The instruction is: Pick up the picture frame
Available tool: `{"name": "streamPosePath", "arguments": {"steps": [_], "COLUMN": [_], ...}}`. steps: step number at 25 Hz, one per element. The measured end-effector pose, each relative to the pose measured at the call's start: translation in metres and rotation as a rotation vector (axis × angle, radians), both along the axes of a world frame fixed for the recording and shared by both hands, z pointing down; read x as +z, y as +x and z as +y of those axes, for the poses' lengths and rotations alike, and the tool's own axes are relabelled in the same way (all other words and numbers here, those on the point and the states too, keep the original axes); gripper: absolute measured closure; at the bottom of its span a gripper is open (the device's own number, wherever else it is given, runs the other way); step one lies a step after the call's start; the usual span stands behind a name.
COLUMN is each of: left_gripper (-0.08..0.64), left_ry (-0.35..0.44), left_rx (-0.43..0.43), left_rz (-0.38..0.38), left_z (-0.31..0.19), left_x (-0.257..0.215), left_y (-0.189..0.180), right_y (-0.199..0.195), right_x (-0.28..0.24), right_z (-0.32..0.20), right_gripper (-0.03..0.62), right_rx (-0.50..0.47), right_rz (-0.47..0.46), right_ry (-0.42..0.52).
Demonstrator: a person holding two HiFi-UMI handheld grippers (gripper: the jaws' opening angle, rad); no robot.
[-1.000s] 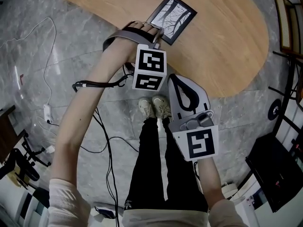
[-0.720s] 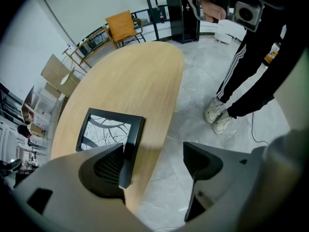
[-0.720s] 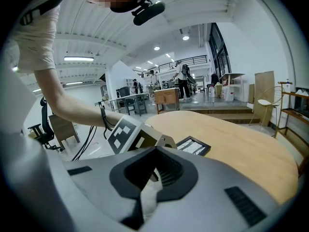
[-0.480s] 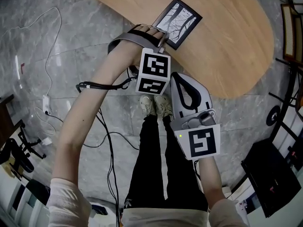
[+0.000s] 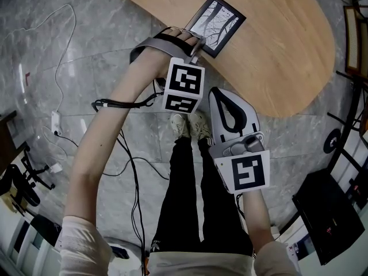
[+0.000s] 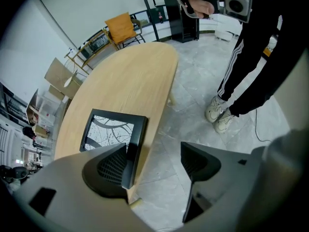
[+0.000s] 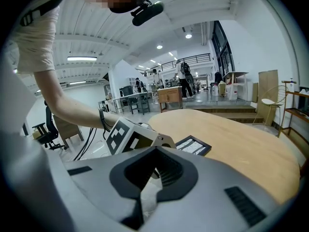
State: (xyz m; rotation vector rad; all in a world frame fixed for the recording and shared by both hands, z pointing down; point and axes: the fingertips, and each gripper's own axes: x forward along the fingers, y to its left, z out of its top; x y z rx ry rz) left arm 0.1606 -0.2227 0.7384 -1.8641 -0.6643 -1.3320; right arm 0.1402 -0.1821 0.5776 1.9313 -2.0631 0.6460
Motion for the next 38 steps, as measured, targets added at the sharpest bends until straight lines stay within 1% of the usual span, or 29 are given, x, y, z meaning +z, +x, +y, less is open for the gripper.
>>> {"name": "streamPosePath", "arguments": {"steps": [1,3,4,9,16,21,24,31,38], "left_gripper": [0.208,0.312,0.344,0.378,0.460,0.465,0.470,0.474,0.476], "left_ry": [0.006,0.023,0.031,0.056,0.092,0.136,0.145,0.122,0.098], "left_rx": [-0.007,-0.024,-0.028,-0.032,-0.039,-0.032,-0.041,-0.070,-0.119], "left_rz": [0.020,0.064,0.080,0.118,0.172,0.202,0.208,0.201,0.228], "left_z": [-0.002,-0.006,-0.008,-0.007,-0.008,-0.006,-0.007,-0.003,0.000], "left_x": [-0.002,-0.007,-0.009,-0.014,-0.013,-0.013,-0.013,-0.012,-0.025], "left_y": [0.003,0.009,0.011,0.012,0.006,0.008,0.007,0.001,0.001], "right_y": [0.001,0.002,0.002,0.003,-0.002,-0.006,-0.009,-0.012,-0.012], "right_x": [0.000,-0.001,-0.001,-0.007,-0.005,-0.003,-0.002,-0.004,-0.016], "right_z": [0.001,0.001,0.002,0.004,0.006,0.009,0.010,0.010,0.007], "right_gripper": [0.588,0.588,0.588,0.588,0.588,0.588,0.588,0.588,0.588], "right_rx": [0.000,-0.001,-0.001,-0.006,-0.011,-0.021,-0.023,-0.014,-0.015], "right_rz": [0.000,0.001,0.001,0.008,0.008,0.008,0.010,0.013,0.026], "right_ry": [0.000,0.000,0.000,0.000,0.001,0.002,-0.001,0.007,0.028]}}
